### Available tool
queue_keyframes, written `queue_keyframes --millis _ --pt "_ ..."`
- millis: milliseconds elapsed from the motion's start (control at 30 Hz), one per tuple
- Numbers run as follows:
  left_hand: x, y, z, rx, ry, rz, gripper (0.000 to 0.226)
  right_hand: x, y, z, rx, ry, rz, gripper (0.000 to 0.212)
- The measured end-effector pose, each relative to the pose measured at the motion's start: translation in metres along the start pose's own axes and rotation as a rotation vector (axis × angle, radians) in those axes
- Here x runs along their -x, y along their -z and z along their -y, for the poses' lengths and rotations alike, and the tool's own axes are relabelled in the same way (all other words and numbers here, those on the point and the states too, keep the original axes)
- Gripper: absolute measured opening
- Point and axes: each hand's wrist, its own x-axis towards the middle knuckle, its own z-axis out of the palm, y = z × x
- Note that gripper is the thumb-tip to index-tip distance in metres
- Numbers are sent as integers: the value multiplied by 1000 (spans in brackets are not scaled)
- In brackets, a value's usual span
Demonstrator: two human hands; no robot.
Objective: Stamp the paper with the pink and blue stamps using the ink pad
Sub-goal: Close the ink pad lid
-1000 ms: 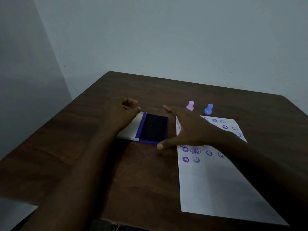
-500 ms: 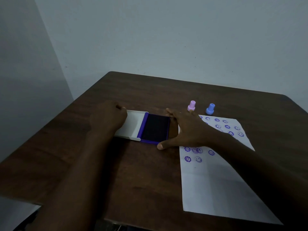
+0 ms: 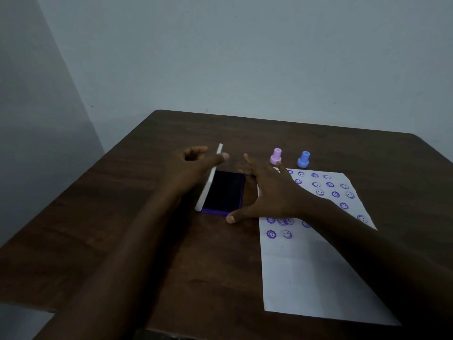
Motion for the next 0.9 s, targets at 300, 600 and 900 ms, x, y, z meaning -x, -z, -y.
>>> queue_keyframes --millis 300,600,900 --pt "-3 -35 12 -549 -71 -31 91 2 -8 -10 -128 11 -33 149" --pt "1 -38 17 -761 -180 -67 82 4 -7 -11 -179 -2 -51 153" --pt "2 -36 14 -760 -194 -19 97 2 -9 -13 -87 24 -80 144"
